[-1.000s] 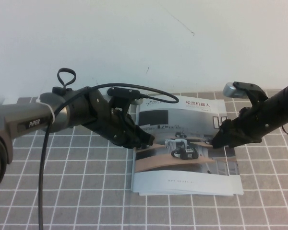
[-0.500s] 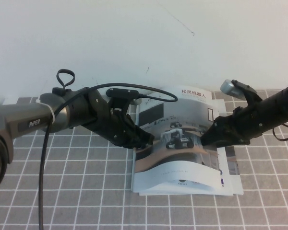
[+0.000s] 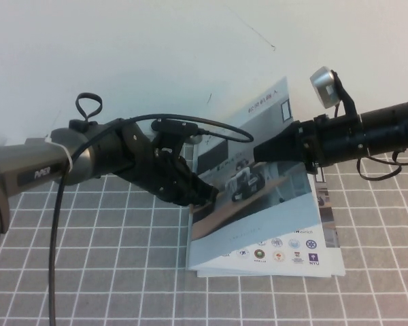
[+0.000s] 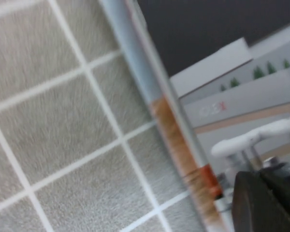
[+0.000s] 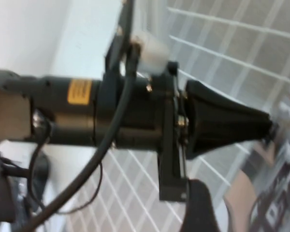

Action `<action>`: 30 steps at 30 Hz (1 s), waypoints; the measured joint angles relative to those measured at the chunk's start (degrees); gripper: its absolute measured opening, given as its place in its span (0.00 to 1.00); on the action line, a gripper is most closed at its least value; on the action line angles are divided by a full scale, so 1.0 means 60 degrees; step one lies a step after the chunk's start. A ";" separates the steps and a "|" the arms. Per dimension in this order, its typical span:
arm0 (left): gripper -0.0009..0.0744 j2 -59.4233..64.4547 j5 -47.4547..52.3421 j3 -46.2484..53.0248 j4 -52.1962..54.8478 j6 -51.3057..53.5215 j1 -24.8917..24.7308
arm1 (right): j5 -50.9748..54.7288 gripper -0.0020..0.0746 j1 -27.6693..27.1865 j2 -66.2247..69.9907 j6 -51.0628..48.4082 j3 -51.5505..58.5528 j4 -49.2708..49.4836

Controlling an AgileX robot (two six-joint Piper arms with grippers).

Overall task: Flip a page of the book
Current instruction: Open the closed book

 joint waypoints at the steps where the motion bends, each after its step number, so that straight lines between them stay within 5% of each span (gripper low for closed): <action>1: 0.01 -0.0131 -0.0003 0.0019 0.0000 0.0072 0.0000 | 0.0053 0.60 0.0000 0.0000 -0.0014 -0.0038 0.0136; 11: 0.01 -0.3334 0.1609 0.0038 0.0297 0.1866 -0.0212 | 0.0279 0.60 0.0215 0.0000 -0.0555 -0.0182 0.1930; 24: 0.01 -0.4869 0.2329 0.0081 0.1325 0.3113 -0.3318 | -0.0957 0.60 0.1448 0.0000 -0.1973 -0.0182 0.3180; 30: 0.01 -0.4261 0.1497 0.0602 0.2338 0.2677 -0.3604 | -0.0864 0.60 0.1518 0.0000 -0.2452 -0.0182 0.3225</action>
